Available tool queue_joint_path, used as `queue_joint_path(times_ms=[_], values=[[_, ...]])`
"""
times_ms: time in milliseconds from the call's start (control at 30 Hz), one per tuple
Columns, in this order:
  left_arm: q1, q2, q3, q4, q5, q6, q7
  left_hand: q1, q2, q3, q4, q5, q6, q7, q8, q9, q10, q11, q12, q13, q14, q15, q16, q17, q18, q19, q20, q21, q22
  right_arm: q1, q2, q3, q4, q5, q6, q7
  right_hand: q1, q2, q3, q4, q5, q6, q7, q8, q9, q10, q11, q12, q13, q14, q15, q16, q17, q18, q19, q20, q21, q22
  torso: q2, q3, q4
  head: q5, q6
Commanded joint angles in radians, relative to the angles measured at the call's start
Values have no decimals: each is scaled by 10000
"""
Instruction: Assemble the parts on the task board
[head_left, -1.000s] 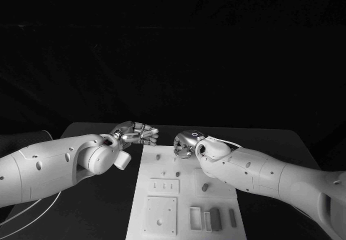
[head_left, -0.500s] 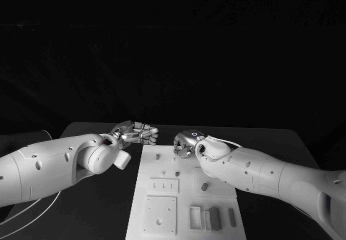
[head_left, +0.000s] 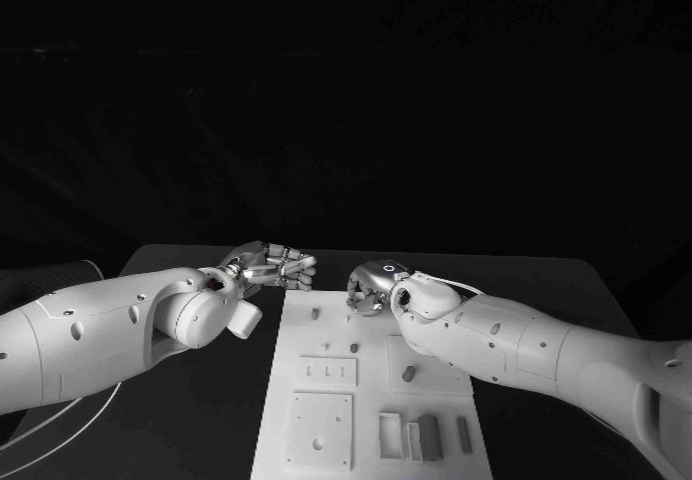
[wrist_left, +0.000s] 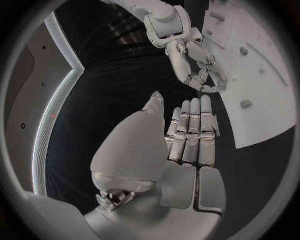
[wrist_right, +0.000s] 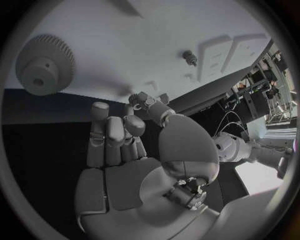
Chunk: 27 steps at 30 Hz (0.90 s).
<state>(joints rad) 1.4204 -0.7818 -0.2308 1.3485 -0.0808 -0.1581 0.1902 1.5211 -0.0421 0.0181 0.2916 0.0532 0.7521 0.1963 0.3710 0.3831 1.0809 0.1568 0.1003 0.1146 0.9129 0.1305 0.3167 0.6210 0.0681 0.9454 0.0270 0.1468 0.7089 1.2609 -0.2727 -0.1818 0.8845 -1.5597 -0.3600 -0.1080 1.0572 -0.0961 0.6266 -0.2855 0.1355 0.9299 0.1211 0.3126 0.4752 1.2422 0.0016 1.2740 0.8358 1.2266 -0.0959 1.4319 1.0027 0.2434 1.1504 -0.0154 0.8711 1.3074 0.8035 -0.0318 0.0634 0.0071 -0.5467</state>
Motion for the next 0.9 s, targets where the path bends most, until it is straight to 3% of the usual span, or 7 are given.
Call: queue_joint_path(times_ms=[33,333,900], values=[[15,24,10,15,-19,31,80,100,15,-77,0,18,-28,101,-43,-15,90,9,-52,-15,5,28,-56,11,120,1,59,-41,1,-9,6,-6,22,-49,-51,-30,4,-106,2,-22,-56,39,1,3,16,13,69,-42,0,17,28,-23,-14,184,-10,-35,-9,178,2,-2,1,7,5],[15,22,10,-14,-19,29,63,95,12,-84,4,17,-32,104,-46,-17,88,11,-59,-16,5,30,-62,16,118,1,61,-44,2,-9,-9,-6,41,22,-36,-13,-49,-271,-28,11,-87,-171,56,-137,-19,4,117,-55,-9,1,59,-36,-50,184,-9,-20,-19,172,-1,-6,-2,8,-20],[15,39,8,-44,-19,42,59,92,9,-91,3,18,-50,110,-58,-21,88,14,-70,-17,7,31,-72,24,118,2,61,-48,2,-8,-54,-5,64,80,-129,-33,-82,-302,-13,48,-90,-336,135,-252,-50,-2,193,-55,-14,-3,128,-42,-71,184,2,-13,-30,166,5,-3,0,-7,-43]])
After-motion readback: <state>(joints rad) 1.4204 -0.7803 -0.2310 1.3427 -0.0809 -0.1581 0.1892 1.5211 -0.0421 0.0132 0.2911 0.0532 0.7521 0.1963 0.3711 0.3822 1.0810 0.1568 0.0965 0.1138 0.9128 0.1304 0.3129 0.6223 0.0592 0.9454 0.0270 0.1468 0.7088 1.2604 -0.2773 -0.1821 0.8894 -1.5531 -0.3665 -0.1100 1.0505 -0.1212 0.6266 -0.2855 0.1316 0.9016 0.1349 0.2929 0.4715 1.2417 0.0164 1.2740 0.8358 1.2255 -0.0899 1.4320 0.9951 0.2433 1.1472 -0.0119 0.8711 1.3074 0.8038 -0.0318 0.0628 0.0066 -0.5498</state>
